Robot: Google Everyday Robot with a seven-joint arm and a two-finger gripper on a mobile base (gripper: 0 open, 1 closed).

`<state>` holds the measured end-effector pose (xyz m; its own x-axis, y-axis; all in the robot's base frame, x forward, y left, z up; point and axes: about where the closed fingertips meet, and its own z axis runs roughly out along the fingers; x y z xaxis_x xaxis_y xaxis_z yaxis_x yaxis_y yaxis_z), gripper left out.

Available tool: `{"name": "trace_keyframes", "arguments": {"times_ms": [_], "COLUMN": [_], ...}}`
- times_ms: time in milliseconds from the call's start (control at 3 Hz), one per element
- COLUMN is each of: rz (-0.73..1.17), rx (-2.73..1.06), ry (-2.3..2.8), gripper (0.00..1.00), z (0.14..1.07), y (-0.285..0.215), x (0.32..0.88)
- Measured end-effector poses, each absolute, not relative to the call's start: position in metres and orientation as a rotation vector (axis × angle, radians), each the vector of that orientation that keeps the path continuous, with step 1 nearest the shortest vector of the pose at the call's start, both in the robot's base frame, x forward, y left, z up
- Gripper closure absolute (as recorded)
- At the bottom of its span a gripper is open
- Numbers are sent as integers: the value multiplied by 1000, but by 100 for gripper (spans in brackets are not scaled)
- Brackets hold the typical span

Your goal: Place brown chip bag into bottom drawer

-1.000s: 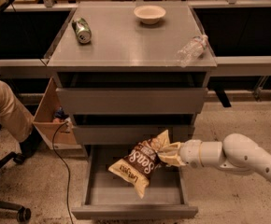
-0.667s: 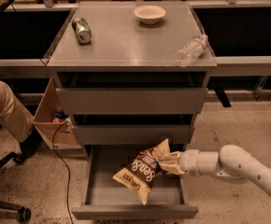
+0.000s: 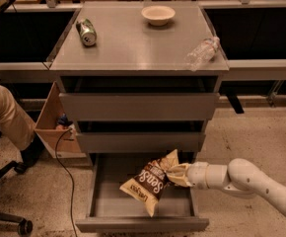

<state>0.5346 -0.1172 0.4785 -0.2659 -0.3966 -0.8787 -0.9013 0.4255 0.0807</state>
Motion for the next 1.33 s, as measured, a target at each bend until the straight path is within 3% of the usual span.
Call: {"name": "trace_keyframes", "arguments": {"times_ms": [1333], "rz": [645], "rx": [-810], "ry": [2011], "gripper": [100], "z": [277], "y": [-156], "x": [583]}}
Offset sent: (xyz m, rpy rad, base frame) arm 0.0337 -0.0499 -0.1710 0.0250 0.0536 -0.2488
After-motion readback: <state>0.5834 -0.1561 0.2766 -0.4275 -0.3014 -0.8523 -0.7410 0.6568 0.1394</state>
